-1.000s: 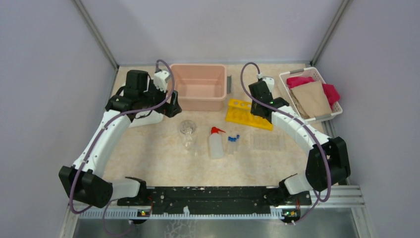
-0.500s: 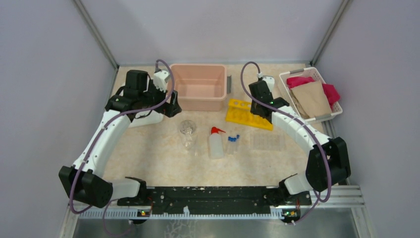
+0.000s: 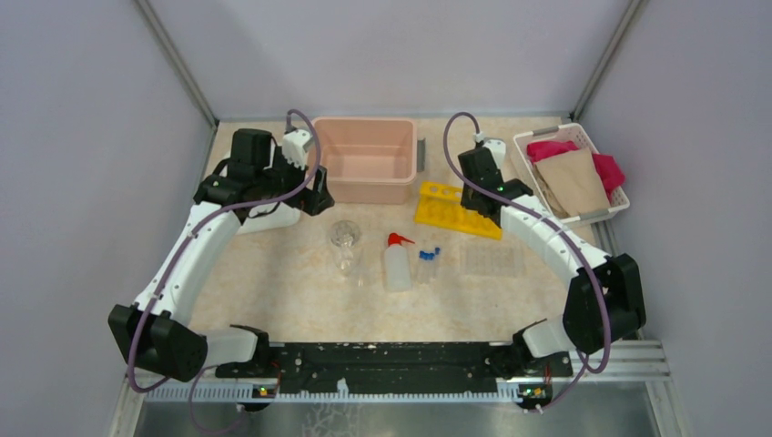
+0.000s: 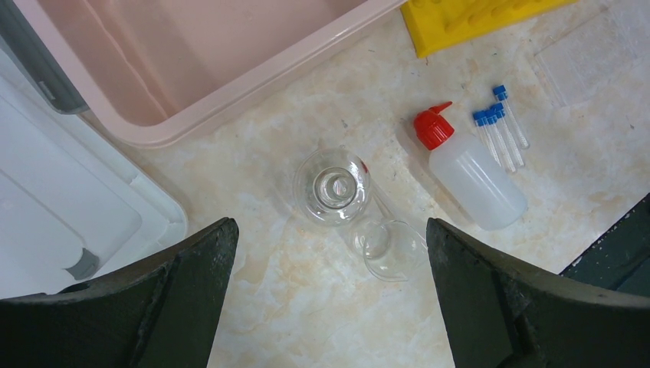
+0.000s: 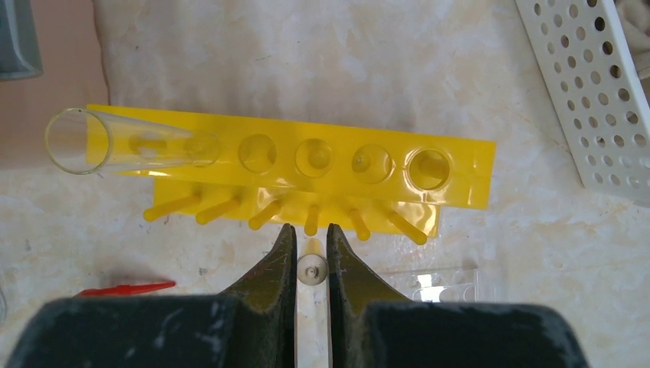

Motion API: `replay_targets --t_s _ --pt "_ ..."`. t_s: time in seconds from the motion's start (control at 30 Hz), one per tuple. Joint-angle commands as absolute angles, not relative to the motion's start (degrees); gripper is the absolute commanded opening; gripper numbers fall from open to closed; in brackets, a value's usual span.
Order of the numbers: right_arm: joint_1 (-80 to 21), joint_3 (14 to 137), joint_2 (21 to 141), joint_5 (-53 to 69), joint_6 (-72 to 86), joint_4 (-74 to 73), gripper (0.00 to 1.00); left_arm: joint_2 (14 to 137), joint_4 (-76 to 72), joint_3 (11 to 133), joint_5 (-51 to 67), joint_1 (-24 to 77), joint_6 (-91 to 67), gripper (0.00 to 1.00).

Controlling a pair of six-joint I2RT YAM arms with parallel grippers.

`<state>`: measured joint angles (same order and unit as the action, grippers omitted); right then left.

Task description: Organize the chemistry lab equipment

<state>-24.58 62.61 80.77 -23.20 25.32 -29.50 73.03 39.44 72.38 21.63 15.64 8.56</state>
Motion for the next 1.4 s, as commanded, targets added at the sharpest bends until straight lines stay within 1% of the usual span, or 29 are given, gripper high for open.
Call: replay_targets --t_s 0.0,0.67,0.93,1.37 --pt "-24.4 63.2 80.2 -25.1 25.8 -26.5 0.00 71.8 38.3 72.0 22.5 15.4 8.0 0.99" --pt "-24.4 62.8 82.4 -25.4 25.8 -26.1 0.00 72.1 38.1 72.9 23.0 15.3 7.9 0.99" --pt "-24.4 65.5 80.3 -25.4 25.0 -27.9 0.00 72.0 38.3 73.3 23.0 15.2 8.0 0.99" --pt "-24.4 60.8 84.0 -25.0 26.3 -24.7 0.00 71.2 38.5 72.7 22.4 15.2 8.5 0.99"
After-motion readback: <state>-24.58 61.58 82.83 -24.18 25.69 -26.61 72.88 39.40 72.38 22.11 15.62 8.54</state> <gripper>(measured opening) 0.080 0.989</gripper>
